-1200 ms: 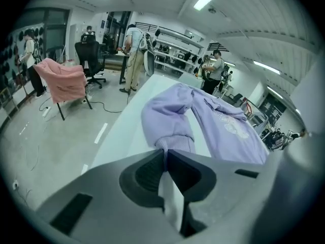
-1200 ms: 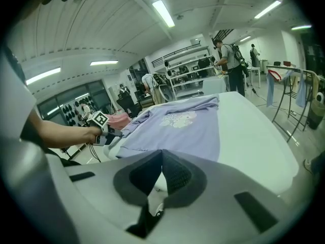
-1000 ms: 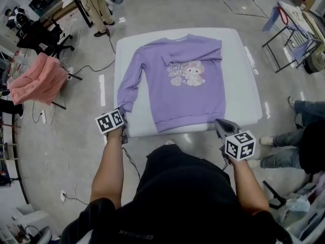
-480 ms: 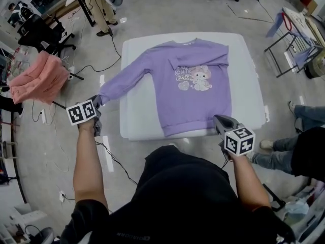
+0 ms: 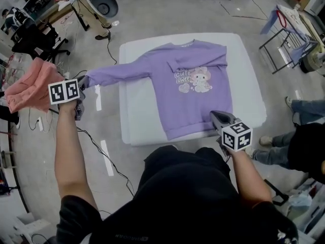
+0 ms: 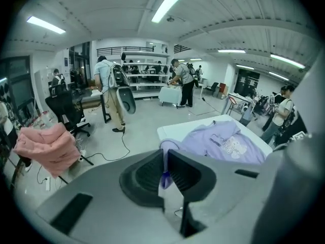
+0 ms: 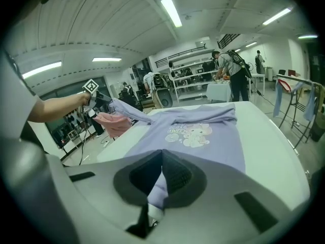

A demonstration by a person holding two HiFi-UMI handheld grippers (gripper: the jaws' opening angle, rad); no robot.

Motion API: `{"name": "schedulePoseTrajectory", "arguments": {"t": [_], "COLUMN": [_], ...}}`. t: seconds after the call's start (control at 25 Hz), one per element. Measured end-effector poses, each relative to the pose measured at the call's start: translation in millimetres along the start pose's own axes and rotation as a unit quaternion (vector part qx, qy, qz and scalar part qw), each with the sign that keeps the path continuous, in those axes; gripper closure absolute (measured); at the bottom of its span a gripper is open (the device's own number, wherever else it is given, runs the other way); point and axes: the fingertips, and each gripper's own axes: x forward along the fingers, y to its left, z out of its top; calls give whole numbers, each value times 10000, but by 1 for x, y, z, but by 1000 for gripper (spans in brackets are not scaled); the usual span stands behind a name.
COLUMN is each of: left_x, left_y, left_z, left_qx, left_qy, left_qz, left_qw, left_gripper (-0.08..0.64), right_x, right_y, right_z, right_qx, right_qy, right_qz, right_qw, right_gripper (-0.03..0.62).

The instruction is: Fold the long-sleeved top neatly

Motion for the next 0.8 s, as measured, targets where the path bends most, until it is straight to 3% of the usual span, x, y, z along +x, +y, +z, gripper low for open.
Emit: {"name": "schedulePoseTrajectory", "arguments": {"t": [0.16, 0.36, 0.8], "left_x": [-16, -26, 24], "left_y": [-32, -104, -252], "left_z": [50, 103, 146], "left_qx": [404, 1086, 1997], "left_qy": [-184, -374, 135], "left_qz": [-426, -822, -1120], "left_qw": [9981, 9900, 9733], "left_gripper": [531, 529, 529], "right_x": [2, 2, -17], "right_y": [2, -5, -57], "right_z": [9, 25, 51], "right_qx": [-16, -6, -147], "right_qy": [-45, -181, -191], "right_qz": [24, 129, 531], "right_qw": [10000, 9998, 9983], "right_gripper": [588, 588, 588]}}
